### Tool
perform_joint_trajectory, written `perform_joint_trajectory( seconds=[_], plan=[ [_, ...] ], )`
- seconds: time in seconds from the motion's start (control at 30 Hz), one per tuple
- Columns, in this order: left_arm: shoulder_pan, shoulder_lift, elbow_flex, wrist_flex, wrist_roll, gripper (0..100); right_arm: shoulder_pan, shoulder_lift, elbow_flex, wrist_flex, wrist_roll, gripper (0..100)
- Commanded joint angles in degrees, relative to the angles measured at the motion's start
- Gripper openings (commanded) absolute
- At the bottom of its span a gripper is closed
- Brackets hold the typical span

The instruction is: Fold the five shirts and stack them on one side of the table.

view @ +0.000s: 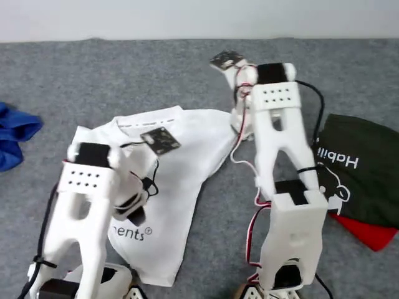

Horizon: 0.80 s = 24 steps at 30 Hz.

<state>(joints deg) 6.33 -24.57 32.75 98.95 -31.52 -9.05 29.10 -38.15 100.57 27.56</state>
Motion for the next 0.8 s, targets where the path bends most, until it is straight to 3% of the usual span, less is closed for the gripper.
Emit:
perform_joint_trajectory(
  seconds=[0.0,0.23,0.37,0.77],
  plan=[
    [4.48,1.14,1.63,0.88,2.55,20,2.33,-3.47,-0.44,2.07,0.62,1.0],
    [-1.14,10.64,2.77,-8.18,3.96,20,1.89,-3.21,-0.44,1.54,1.67,1.0],
    [-5.01,16.26,2.33,-11.25,3.60,20,5.05,-1.80,-0.70,-0.84,1.49,1.0],
    [-5.36,25.67,2.24,-16.97,2.64,19,12.53,-1.98,-0.70,-0.40,1.67,1.0]
  ],
)
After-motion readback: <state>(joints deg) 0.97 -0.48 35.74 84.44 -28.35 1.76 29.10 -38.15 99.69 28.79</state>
